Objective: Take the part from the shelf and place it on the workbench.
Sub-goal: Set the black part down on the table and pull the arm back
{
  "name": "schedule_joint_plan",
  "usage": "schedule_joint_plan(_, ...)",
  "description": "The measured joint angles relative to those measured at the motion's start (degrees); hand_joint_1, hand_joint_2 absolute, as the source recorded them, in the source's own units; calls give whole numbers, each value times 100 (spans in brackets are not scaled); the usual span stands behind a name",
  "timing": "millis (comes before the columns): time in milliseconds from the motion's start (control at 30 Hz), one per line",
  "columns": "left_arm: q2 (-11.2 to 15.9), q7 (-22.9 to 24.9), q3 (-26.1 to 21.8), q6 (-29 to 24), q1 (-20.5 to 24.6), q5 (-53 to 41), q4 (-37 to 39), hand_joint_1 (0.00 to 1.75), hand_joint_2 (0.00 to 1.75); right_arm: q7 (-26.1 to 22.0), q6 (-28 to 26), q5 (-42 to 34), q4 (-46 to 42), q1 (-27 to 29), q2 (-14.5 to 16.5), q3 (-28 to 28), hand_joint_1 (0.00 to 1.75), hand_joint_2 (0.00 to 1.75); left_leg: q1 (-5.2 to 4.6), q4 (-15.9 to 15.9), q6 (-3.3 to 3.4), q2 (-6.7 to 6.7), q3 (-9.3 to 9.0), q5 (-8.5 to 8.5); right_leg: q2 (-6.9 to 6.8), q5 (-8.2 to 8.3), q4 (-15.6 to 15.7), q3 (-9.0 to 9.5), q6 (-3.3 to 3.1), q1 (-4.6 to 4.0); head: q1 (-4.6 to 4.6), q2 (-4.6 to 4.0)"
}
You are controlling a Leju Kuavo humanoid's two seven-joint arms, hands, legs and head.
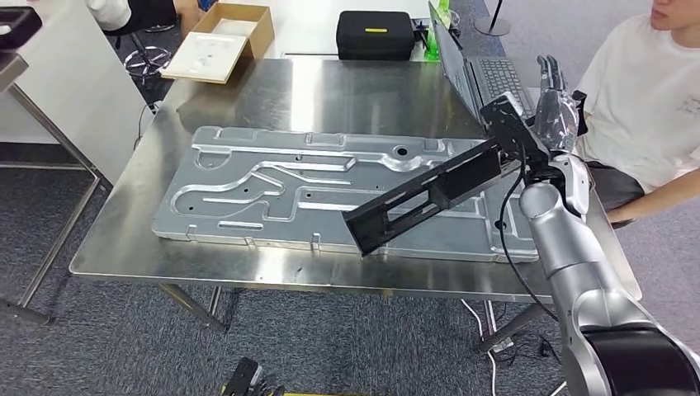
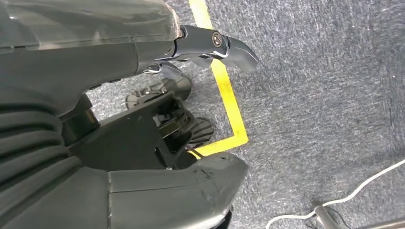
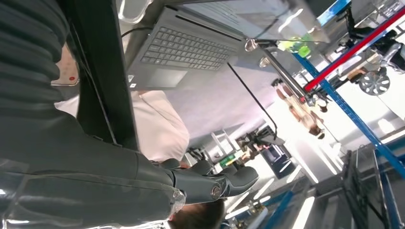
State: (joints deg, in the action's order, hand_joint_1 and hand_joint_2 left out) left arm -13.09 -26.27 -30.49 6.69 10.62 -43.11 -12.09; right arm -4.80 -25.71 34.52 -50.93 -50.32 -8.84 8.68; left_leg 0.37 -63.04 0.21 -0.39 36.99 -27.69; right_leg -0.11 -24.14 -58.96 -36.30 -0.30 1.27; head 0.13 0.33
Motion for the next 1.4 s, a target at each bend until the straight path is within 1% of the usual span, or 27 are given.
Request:
schedule_joint_plan(67,7,0,0,-16,-8,1,0,0,0,6,4,-30,62,-8,14,-19,0,175,5,-772,-14,4,350,-361,-3,-6,-1,1,-42,-27,1,0)
schedule_joint_plan(100,12,0,0,-20,-16,1,0,0,0,13,1,-33,98,-8,22,-26,0,175,6,-1085,-14,5,501,-456,-2,-8,-5,1,-50,-43,1,0)
schedule_joint_plan(133,18,0,0,-24,-24,1,0,0,0,21,-3,-32,134,-8,28,-28,0,175,4,-1227,-6,5,574,-450,1,-12,-9,3,-56,-58,1,0)
schedule_joint_plan(167,23,0,0,-25,-28,1,0,0,0,28,-4,-31,166,-8,33,-30,0,131,1,-1125,14,5,530,-329,7,-15,-15,8,-61,-72,1,0)
schedule_joint_plan(233,36,0,0,-25,-24,1,0,0,0,34,-2,-29,214,-15,42,-31,0,44,-22,-403,100,4,196,63,16,-25,-23,24,-65,-96,1,0)
schedule_joint_plan(267,43,0,0,-25,-18,2,0,0,0,37,3,-29,234,-28,45,-31,0,0,-37,-20,146,5,12,202,18,-31,-30,22,-58,-113,1,0)
schedule_joint_plan(333,53,0,0,-25,-13,7,0,0,0,57,24,-37,279,-59,49,-36,0,0,-65,366,197,6,-161,284,19,-27,-34,4,-19,-116,1,0)
schedule_joint_plan(433,59,-1,0,-26,-29,27,0,0,0,90,43,-47,340,-84,59,-43,0,0,-52,460,226,6,-200,328,15,-34,-39,-4,76,-104,2,0)
schedule_joint_plan(500,59,-3,0,-27,-22,43,0,0,0,108,43,-48,379,-114,65,-52,0,87,-17,535,263,9,-233,380,14,-227,-309,-118,137,-93,3,0)
schedule_joint_plan(567,60,-4,0,-27,-20,47,0,0,0,116,53,-53,428,-139,70,-65,0,175,-12,548,278,8,-234,392,13,-568,-971,-423,189,-59,4,0)
schedule_joint_plan(600,62,-5,-1,-27,-27,47,0,0,0,120,74,-57,457,-138,72,-69,0,175,-10,545,279,8,-232,391,13,-683,-1296,-580,211,-41,4,0)
schedule_joint_plan(633,63,-6,-1,-28,-34,47,0,0,0,123,106,-62,490,-133,73,-72,0,175,-7,539,276,7,-231,388,12,-697,-1468,-669,231,-21,3,0)
schedule_joint_plan(667,65,-9,-2,-29,-38,47,0,0,0,125,149,-68,522,-129,73,-72,0,175,-1,527,268,6,-231,381,10,-608,-1437,-659,247,-1,3,0)
schedule_joint_plan(700,66,-11,-2,-31,-40,47,0,0,0,126,197,-84,552,-130,73,-72,0,175,9,508,250,4,-231,369,8,-430,-1184,-537,260,19,3,0)
schedule_joint_plan(767,68,-16,-2,-39,-35,49,0,0,0,122,285,-147,603,-147,74,-74,0,175,14,453,193,-1,-221,327,5,-122,-450,-176,269,33,4,0)
schedule_joint_plan(800,70,-18,-2,-44,-32,51,0,0,0,120,321,-190,626,-159,75,-77,0,175,8,431,160,-2,-212,309,10,-51,-196,-52,250,26,3,0)
schedule_joint_plan(833,73,-20,-2,-48,-31,52,0,0,0,119,350,-229,649,-169,77,-83,0,175,-1,420,129,-3,-205,297,17,-47,-76,0,223,13,3,0)
schedule_joint_plan(933,78,-30,-2,-51,-35,55,0,0,0,152,536,-367,730,-200,79,-110,0,175,0,407,44,0,-200,271,35,-49,-57,-2,106,4,2,0)
schedule_joint_plan(967,80,-32,-2,-49,-35,55,0,0,0,195,695,-441,774,-240,78,-119,0,175,6,324,17,2,-166,203,35,-41,-48,1,63,10,1,0)
schedule_joint_plan(1033,87,-34,-2,-36,-34,56,0,0,0,335,1207,-604,943,-404,61,-133,0,175,20,-171,-20,6,52,-101,32,-27,-33,1,-7,12,1,0)
schedule_joint_plan(1100,100,-38,-2,-11,-38,57,0,0,0,447,1808,-697,1193,-646,13,-138,0,175,22,-918,-33,6,397,-439,34,-28,-37,-5,-36,-11,1,0)
schedule_joint_plan(1133,109,-44,-2,6,-42,60,0,0,0,477,2123,-717,1328,-787,-23,-137,0,175,22,-1157,-30,7,510,-496,34,-30,-40,-4,-41,-25,1,0)
schedule_joint_plan(1167,118,-52,-2,26,-46,63,0,0,0,507,2463,-736,1461,-947,-61,-137,0,175,21,-1202,-17,7,536,-445,34,-33,-45,-1,-44,-40,1,0)
schedule_joint_plan(1200,126,-64,-2,48,-48,65,0,0,0,555,2869,-767,1601,-1129,-104,-136,0,175,18,-1026,8,6,456,-296,35,-36,-49,5,-45,-52,1,0)
schedule_joint_plan(1267,150,-89,-2,89,-47,67,0,0,0,727,3772,-851,1876,-1543,-196,-134,0,175,-9,-292,92,5,120,90,39,-45,-60,9,-38,-74,1,0)
schedule_joint_plan(1333,173,-105,-2,122,-48,68,0,0,0,943,4554,-930,2138,-1990,-299,-128,0,87,-40,244,149,3,-112,260,42,-44,-75,-20,1,-88,1,0)
schedule_joint_plan(1400,182,-113,-2,145,-60,73,0,0,0,1128,4965,-980,2332,-2380,-377,-121,0,0,-52,356,166,2,-148,262,43,-28,-67,-42,61,-87,2,0)
